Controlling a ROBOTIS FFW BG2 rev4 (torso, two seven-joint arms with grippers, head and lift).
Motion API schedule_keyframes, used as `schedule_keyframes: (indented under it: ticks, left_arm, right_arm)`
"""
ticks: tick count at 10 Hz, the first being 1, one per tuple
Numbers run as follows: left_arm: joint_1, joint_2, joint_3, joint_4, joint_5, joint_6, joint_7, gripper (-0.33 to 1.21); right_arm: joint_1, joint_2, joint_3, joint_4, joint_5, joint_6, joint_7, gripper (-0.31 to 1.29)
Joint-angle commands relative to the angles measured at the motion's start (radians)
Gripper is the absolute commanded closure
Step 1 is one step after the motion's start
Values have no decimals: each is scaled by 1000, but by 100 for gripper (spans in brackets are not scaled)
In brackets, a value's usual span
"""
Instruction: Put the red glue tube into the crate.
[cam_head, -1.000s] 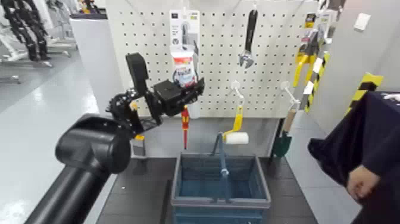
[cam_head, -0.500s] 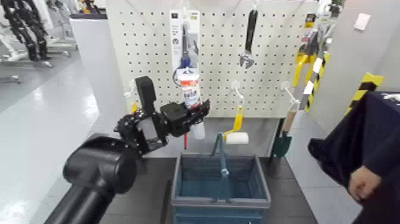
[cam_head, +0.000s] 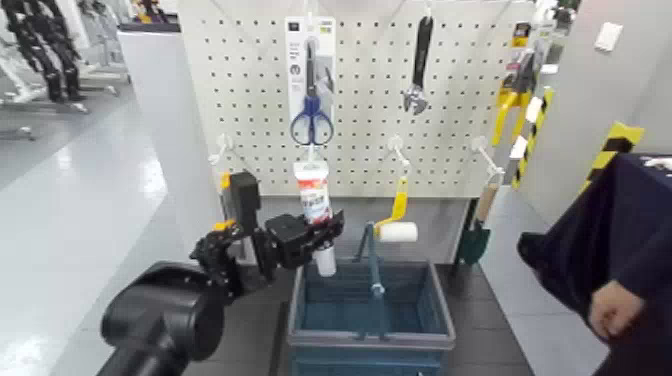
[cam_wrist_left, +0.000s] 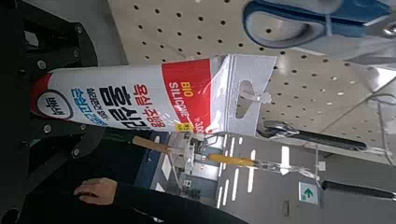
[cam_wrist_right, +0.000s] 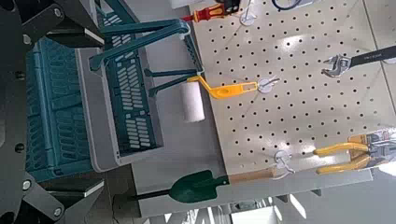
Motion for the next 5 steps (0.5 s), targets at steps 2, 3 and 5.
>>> schedule_keyframes:
  ticks: [2,3,5]
  left_arm:
    - [6,-4,3,85,-12,-2,-14,115]
    - [6,-4,0,108,-16,-2,-19,115]
    - [2,-11,-4,148,-16,-11,-24,115]
  right_arm:
    - [0,-2,2,0,-2,0,0,23]
    - [-2,0,3,2,-2,0,0,23]
    - [-3,-2,5,2,-4,0,0,23]
